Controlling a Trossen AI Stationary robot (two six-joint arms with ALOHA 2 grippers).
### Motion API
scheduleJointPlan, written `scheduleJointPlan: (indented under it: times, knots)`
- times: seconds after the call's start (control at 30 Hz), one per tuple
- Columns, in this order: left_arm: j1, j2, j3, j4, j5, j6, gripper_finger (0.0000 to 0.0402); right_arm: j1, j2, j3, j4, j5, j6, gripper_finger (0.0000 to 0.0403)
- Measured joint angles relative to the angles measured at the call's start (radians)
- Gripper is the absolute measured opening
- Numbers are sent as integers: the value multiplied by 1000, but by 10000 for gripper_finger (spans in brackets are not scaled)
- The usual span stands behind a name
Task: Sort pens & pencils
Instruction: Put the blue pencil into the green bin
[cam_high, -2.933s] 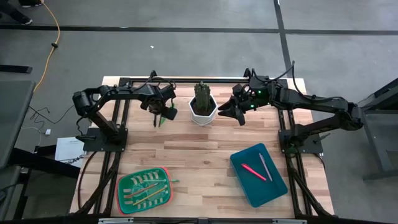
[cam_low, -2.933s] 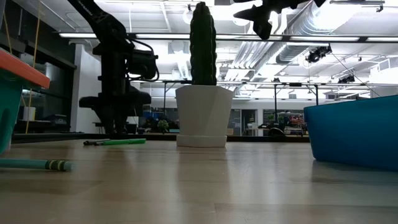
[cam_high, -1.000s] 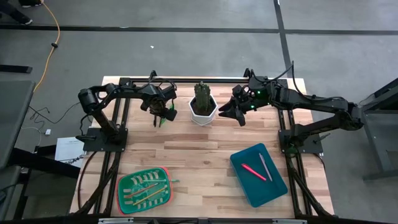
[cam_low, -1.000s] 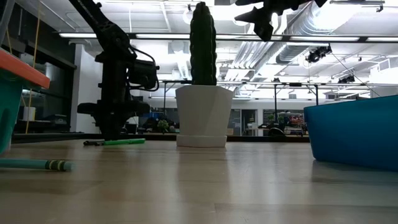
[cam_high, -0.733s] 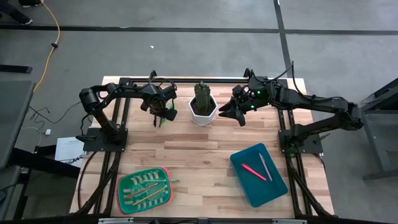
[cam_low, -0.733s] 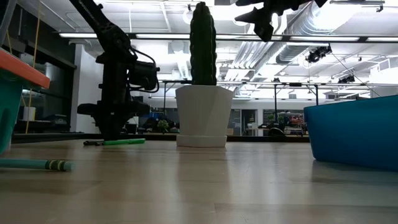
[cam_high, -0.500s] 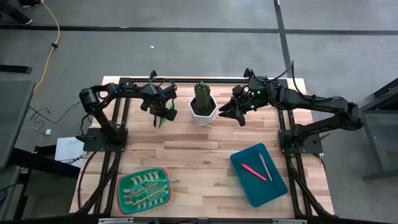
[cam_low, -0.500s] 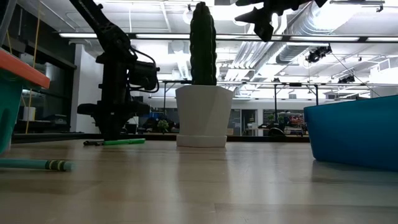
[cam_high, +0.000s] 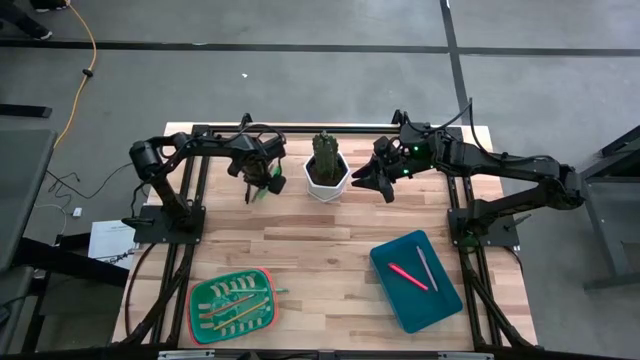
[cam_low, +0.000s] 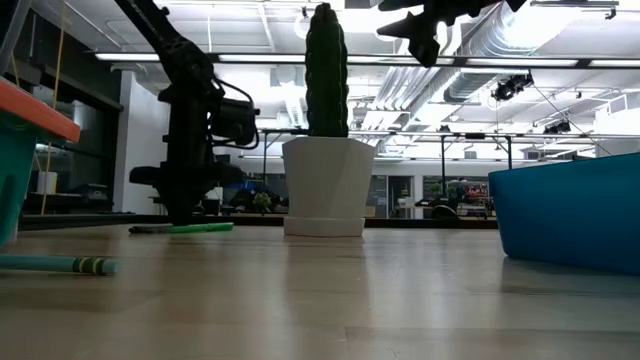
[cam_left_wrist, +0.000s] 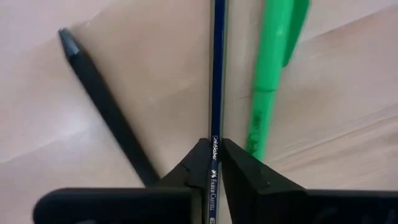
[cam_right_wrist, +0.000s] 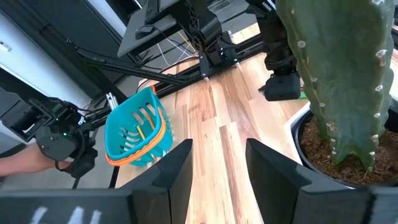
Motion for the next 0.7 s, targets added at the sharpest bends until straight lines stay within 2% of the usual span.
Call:
scheduleJointPlan:
  times: [0.27, 0.47, 0.7]
  knots:
    - [0, 1, 9, 18, 3, 3, 5, 0, 0, 0, 0, 0, 0, 140]
    - [0, -1, 44, -4, -10, 46, 19, 0, 0, 0, 0, -1, 0, 140]
    - [0, -2, 100, -32, -40, 100, 4, 0, 0, 0, 0, -1, 0, 140]
